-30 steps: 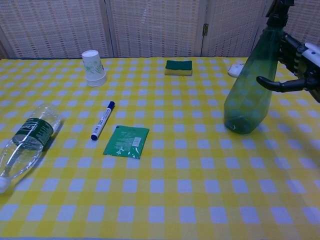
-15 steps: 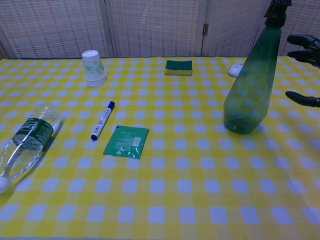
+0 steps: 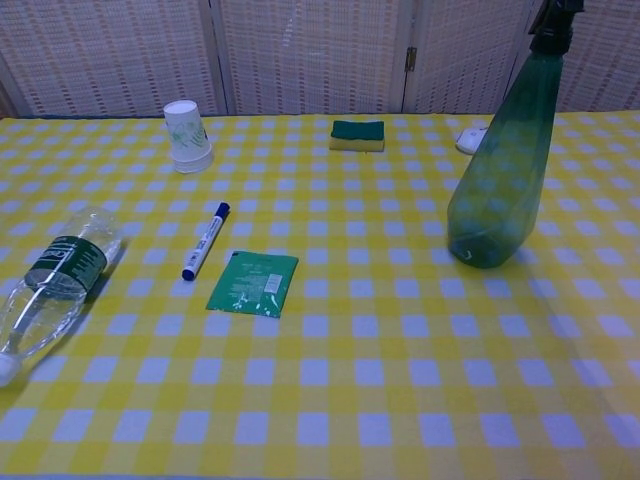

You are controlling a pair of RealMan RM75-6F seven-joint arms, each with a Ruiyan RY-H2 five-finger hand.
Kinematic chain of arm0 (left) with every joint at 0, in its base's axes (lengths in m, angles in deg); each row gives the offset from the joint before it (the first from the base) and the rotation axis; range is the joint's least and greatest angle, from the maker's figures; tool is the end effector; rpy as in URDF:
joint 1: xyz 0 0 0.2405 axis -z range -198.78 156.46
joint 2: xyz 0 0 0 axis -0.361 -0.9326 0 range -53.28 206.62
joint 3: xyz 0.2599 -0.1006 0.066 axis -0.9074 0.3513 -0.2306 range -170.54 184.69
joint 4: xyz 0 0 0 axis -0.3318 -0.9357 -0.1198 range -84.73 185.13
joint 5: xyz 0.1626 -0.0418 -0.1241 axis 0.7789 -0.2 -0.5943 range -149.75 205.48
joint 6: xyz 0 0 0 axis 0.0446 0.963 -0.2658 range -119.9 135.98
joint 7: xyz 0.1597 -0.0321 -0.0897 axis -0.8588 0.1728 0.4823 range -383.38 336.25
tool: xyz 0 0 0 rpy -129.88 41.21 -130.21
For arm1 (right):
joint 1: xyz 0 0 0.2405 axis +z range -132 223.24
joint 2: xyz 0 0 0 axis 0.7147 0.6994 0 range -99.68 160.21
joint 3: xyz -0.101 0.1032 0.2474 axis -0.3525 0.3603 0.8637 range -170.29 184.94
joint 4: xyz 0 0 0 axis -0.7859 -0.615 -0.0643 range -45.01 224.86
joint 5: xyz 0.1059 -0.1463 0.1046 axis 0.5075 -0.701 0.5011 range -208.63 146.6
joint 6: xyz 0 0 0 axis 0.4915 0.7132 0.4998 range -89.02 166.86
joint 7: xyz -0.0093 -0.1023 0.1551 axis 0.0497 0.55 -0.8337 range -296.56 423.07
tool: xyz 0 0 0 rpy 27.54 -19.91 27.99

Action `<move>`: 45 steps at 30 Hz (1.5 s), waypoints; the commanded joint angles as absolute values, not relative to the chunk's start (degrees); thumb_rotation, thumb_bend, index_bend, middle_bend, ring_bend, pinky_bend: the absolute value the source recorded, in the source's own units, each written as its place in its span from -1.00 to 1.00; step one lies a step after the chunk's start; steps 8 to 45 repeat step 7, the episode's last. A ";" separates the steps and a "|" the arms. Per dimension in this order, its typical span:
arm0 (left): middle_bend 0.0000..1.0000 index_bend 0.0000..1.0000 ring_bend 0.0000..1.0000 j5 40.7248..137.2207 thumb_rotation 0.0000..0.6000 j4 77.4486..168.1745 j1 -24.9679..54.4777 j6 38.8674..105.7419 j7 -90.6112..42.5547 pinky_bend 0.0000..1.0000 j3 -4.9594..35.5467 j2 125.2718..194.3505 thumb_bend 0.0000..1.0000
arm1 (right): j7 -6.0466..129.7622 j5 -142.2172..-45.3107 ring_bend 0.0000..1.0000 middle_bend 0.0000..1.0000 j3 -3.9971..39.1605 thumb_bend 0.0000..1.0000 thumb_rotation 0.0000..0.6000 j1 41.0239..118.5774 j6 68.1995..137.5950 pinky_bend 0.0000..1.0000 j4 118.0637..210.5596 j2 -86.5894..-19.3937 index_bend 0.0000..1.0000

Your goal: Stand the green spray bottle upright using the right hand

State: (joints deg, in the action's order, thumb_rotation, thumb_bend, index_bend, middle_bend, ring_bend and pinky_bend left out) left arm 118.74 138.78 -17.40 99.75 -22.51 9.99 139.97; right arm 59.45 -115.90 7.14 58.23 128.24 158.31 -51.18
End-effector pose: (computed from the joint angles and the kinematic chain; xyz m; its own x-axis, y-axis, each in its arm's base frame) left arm -0.3311 0.2181 0.1973 0.4470 -0.1101 0.8877 0.8870 -0.0739 -0.4558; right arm -0.3536 -0.2684 0.1084 0.4347 0.0882 0.8963 -0.8902 -0.1083 0.4424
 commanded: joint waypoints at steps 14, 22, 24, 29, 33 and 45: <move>-0.87 -0.95 -0.98 118.50 0.38 141.77 -16.36 95.45 -27.39 -1.00 8.22 140.29 -0.29 | 75.65 -110.26 -0.95 -1.00 5.99 -0.35 1.00 52.32 123.72 -1.00 183.15 -35.40 -1.00; -0.87 -0.95 -0.98 118.50 0.38 141.77 -16.36 95.45 -27.39 -1.00 8.22 140.29 -0.29 | 75.65 -110.26 -0.95 -1.00 5.99 -0.35 1.00 52.32 123.72 -1.00 183.15 -35.40 -1.00; -0.87 -0.95 -0.98 118.50 0.38 141.77 -16.36 95.45 -27.39 -1.00 8.22 140.29 -0.29 | 75.65 -110.26 -0.95 -1.00 5.99 -0.35 1.00 52.32 123.72 -1.00 183.15 -35.40 -1.00; -0.87 -0.95 -0.98 118.50 0.38 141.77 -16.36 95.45 -27.39 -1.00 8.22 140.29 -0.29 | 75.65 -110.26 -0.95 -1.00 5.99 -0.35 1.00 52.32 123.72 -1.00 183.15 -35.40 -1.00; -0.87 -0.95 -0.98 118.50 0.38 141.77 -16.36 95.45 -27.39 -1.00 8.22 140.29 -0.29 | 75.65 -110.26 -0.95 -1.00 5.99 -0.35 1.00 52.32 123.72 -1.00 183.15 -35.40 -1.00; -0.87 -0.95 -0.98 118.50 0.38 141.77 -16.36 95.45 -27.39 -1.00 8.22 140.29 -0.29 | 75.65 -110.26 -0.95 -1.00 5.99 -0.35 1.00 52.32 123.72 -1.00 183.15 -35.40 -1.00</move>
